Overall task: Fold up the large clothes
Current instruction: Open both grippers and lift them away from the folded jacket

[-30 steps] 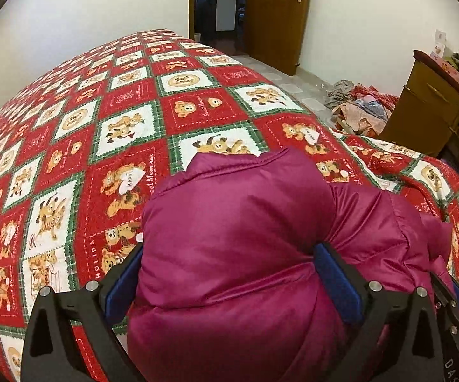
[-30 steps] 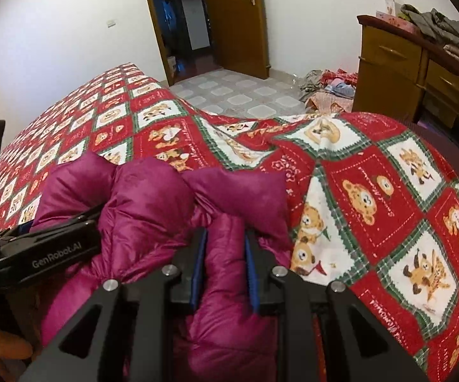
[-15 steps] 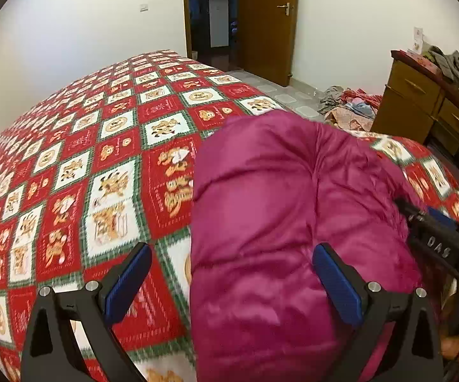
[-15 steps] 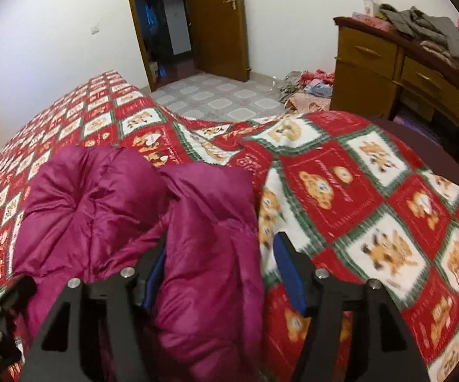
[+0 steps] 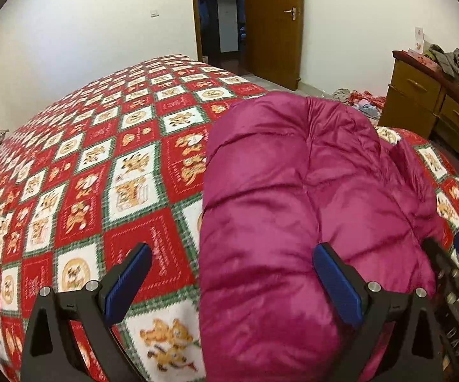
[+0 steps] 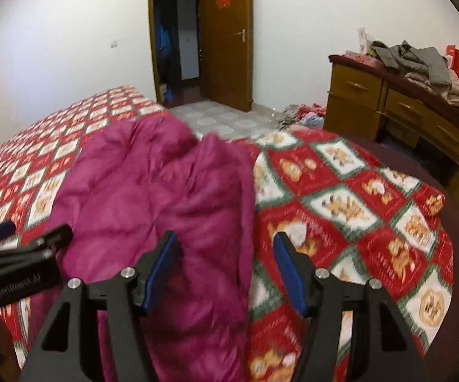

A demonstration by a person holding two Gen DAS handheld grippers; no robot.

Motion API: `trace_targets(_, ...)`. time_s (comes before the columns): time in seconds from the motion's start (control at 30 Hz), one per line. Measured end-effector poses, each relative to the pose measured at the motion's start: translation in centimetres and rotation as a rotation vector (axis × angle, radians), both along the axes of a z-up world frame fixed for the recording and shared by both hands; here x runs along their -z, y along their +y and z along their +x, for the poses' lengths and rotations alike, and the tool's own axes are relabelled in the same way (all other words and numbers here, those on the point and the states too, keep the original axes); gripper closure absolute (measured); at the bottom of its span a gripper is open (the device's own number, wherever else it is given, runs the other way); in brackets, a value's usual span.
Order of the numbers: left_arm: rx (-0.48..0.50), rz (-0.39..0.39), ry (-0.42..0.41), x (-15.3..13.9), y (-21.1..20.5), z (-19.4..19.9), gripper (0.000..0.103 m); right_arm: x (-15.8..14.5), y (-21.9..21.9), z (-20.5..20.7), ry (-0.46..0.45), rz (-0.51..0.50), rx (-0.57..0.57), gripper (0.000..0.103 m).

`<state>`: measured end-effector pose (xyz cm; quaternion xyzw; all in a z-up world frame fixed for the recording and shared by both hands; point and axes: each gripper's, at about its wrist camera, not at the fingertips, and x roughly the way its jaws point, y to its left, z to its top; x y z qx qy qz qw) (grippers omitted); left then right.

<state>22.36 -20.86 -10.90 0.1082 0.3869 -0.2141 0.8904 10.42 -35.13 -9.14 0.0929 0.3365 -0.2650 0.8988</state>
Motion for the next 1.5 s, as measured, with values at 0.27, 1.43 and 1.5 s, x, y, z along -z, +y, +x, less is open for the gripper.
trace_targets(0.27, -0.011, 0.009, -0.051, -0.3, 2.5, -4.0, 0.001, -0.4, 2.0, -2.7, 0.021, -0.015, -0.048, 0.038)
trace_targets(1.43, -0.028, -0.051, -0.168, -6.5, 11.0, -20.3, 0.001, -5.2, 8.0, -15.5, -0.006, 0.083, -0.232, 0.006)
trace_targets(1.5, -0.028, -0.066, -0.206, -7.7, 11.1, -21.0, 0.001, -6.6, 7.9, -16.0, -0.062, 0.086, -0.226, 0.006)
